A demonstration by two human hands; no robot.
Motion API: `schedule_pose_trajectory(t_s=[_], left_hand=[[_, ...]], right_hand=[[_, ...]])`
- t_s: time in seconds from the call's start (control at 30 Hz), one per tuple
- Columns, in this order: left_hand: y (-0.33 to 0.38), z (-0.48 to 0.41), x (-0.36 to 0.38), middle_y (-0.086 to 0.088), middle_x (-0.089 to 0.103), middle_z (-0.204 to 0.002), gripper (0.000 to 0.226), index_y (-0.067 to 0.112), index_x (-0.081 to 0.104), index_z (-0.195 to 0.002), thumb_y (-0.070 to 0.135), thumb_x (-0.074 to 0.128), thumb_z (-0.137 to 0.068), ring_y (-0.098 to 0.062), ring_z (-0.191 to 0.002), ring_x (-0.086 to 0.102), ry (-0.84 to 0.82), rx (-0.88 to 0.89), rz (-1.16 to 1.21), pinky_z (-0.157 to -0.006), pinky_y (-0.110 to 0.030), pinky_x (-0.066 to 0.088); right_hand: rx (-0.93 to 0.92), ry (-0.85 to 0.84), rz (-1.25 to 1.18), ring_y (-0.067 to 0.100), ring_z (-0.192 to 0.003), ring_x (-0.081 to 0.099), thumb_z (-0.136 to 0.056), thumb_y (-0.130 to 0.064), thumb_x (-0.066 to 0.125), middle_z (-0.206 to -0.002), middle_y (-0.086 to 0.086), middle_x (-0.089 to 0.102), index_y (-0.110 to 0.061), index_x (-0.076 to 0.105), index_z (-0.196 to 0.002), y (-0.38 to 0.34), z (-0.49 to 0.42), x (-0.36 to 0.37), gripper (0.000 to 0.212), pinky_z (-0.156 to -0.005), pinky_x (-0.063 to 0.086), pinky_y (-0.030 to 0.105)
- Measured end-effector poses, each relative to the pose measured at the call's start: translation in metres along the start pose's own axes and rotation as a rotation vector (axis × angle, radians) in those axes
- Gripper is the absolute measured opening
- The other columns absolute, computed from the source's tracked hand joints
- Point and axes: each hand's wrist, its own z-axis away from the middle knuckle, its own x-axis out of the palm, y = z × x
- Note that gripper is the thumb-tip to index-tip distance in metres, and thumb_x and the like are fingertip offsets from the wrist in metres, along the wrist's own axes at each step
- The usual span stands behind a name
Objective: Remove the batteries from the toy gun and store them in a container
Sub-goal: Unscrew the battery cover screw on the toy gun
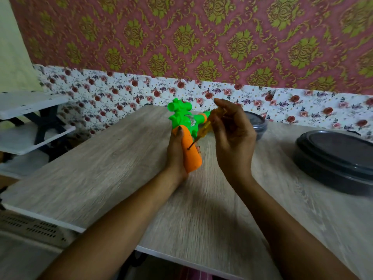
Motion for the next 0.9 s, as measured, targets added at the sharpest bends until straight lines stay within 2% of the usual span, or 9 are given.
schedule_pose_trajectory(t_s=[0.17,0.23,0.33,0.43,0.53,0.6,0.7,0.77,0.9], left_hand=[[-0.0003,0.0008,-0.0024,-0.007,0.058,-0.087,0.071,0.010,0.040,-0.141,0.052,0.051,-0.085,-0.015,-0.065,0.055,0.023,-0.017,0.057,-0.058,-0.022,0.049],[0.0031,0.0066,0.0045,-0.017,0.061,-0.108,0.077,0.013,0.039,-0.141,0.052,0.060,-0.078,-0.028,-0.087,0.059,0.030,0.011,0.035,-0.079,-0.033,0.050],[0.0009,0.0039,0.0033,-0.015,0.049,-0.140,0.080,0.022,0.040,-0.141,0.055,0.063,-0.073,-0.036,-0.128,0.047,-0.008,0.056,0.028,-0.110,-0.054,0.031],[0.0016,0.0045,0.0046,-0.018,0.051,-0.136,0.087,0.024,0.042,-0.140,0.059,0.068,-0.065,-0.041,-0.122,0.049,0.008,0.004,0.037,-0.106,-0.055,0.036],[0.0045,0.0067,0.0053,-0.018,0.058,-0.120,0.086,0.021,0.042,-0.140,0.059,0.064,-0.066,-0.030,-0.091,0.058,0.065,-0.017,0.005,-0.078,-0.036,0.050],[0.0049,0.0070,0.0044,-0.017,0.060,-0.110,0.084,0.018,0.042,-0.139,0.057,0.063,-0.068,-0.026,-0.085,0.058,0.041,-0.014,0.039,-0.072,-0.033,0.051],[0.0038,0.0081,0.0058,-0.009,0.058,-0.115,0.062,0.017,0.045,-0.132,0.055,0.053,-0.083,-0.023,-0.095,0.057,-0.031,-0.023,0.028,-0.087,-0.037,0.047],[0.0009,0.0049,0.0030,-0.007,0.053,-0.132,0.068,0.018,0.040,-0.140,0.053,0.053,-0.083,-0.029,-0.114,0.056,-0.041,0.020,0.011,-0.103,-0.049,0.041],[0.0011,0.0043,0.0051,-0.023,0.047,-0.139,0.079,0.022,0.042,-0.139,0.053,0.063,-0.070,-0.036,-0.121,0.047,-0.021,0.057,0.013,-0.108,-0.061,0.027]], right_hand=[[0.087,-0.051,-0.131,0.003,-0.099,0.061,-0.089,0.004,0.042,-0.105,0.005,0.061,-0.013,0.055,-0.107,0.0015,-0.0006,0.0010,0.027,-0.087,0.051,0.027],[0.060,-0.057,-0.100,0.003,-0.094,0.059,-0.088,0.002,0.047,-0.102,0.007,0.059,-0.016,0.057,-0.104,-0.0014,-0.0014,0.0027,0.026,-0.083,0.050,0.024],[0.017,-0.027,-0.079,0.015,-0.082,0.060,-0.083,-0.006,0.060,-0.091,0.013,0.058,-0.029,0.058,-0.094,-0.0032,-0.0001,0.0057,0.025,-0.074,0.052,0.033],[0.012,-0.020,-0.061,0.014,-0.082,0.064,-0.086,-0.003,0.055,-0.091,0.010,0.062,-0.029,0.058,-0.097,-0.0008,0.0008,0.0034,0.028,-0.074,0.053,0.031],[0.014,-0.057,-0.049,0.008,-0.092,0.062,-0.089,0.002,0.047,-0.098,0.003,0.062,-0.019,0.053,-0.110,0.0012,-0.0005,0.0014,0.030,-0.082,0.050,0.022],[0.057,-0.074,-0.105,0.014,-0.101,0.062,-0.090,0.003,0.044,-0.103,0.007,0.061,-0.018,0.051,-0.111,0.0008,-0.0009,0.0022,0.030,-0.085,0.050,0.024],[0.064,-0.057,-0.096,0.019,-0.096,0.060,-0.086,-0.007,0.055,-0.101,0.008,0.058,-0.027,0.054,-0.105,-0.0014,-0.0014,0.0039,0.028,-0.081,0.051,0.031],[0.050,-0.037,-0.085,0.019,-0.086,0.060,-0.082,-0.012,0.064,-0.094,0.006,0.058,-0.029,0.057,-0.098,-0.0034,-0.0013,0.0038,0.024,-0.077,0.053,0.037],[0.004,-0.036,-0.042,0.007,-0.085,0.061,-0.086,-0.002,0.055,-0.094,0.008,0.062,-0.023,0.057,-0.104,-0.0023,0.0006,0.0033,0.027,-0.077,0.050,0.022]])
